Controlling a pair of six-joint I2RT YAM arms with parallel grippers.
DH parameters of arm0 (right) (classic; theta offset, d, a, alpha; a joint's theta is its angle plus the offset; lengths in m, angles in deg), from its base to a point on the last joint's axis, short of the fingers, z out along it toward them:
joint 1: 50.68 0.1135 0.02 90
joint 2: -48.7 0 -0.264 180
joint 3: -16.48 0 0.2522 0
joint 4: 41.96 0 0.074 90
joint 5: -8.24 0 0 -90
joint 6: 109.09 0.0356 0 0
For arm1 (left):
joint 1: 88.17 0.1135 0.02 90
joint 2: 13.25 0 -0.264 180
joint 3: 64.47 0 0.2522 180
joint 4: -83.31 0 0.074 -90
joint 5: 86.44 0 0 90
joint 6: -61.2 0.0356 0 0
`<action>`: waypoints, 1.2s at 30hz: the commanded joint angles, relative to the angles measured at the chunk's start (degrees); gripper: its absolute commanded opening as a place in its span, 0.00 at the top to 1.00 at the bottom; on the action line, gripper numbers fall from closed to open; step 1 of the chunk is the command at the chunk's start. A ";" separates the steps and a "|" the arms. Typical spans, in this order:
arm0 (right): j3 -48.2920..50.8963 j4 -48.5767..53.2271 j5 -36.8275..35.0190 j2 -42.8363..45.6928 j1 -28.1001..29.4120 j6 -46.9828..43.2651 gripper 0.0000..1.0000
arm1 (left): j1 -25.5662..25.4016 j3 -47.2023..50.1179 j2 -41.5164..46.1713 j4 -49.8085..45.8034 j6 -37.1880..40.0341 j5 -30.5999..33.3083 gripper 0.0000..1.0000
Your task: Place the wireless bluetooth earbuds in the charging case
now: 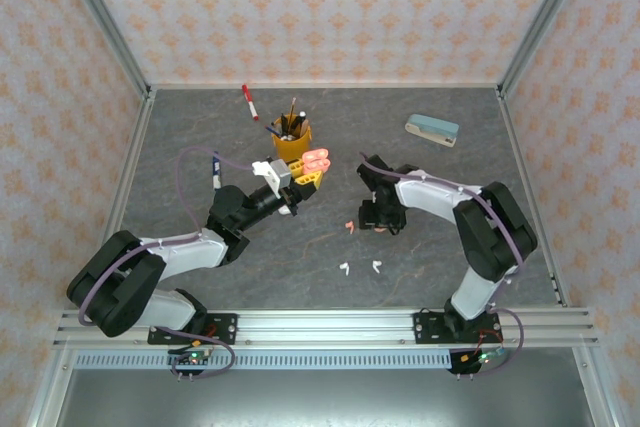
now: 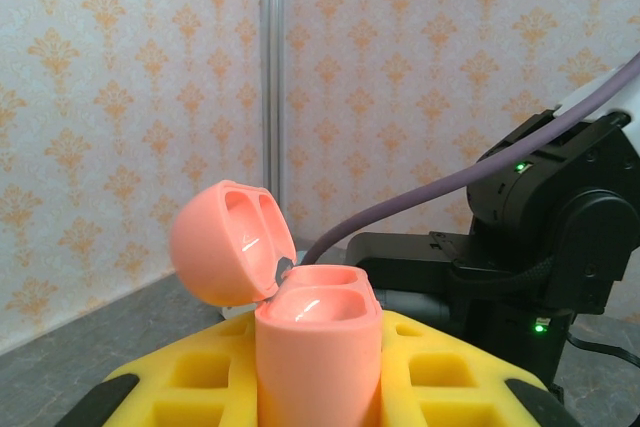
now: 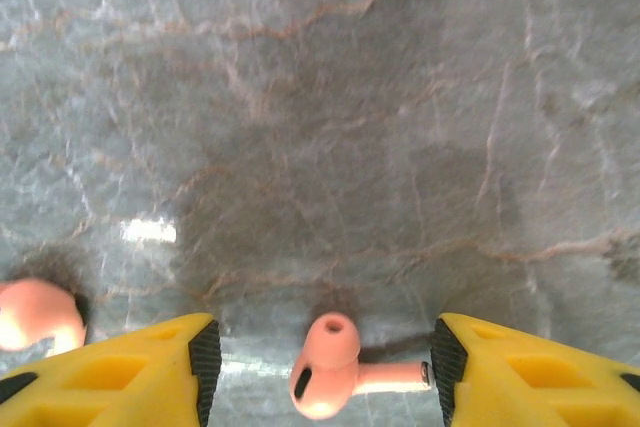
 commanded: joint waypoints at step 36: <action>-4.51 4.23 -6.77 -3.40 2.28 -2.79 0.40 | 0.10 -1.02 -0.16 -1.18 0.95 0.02 1.00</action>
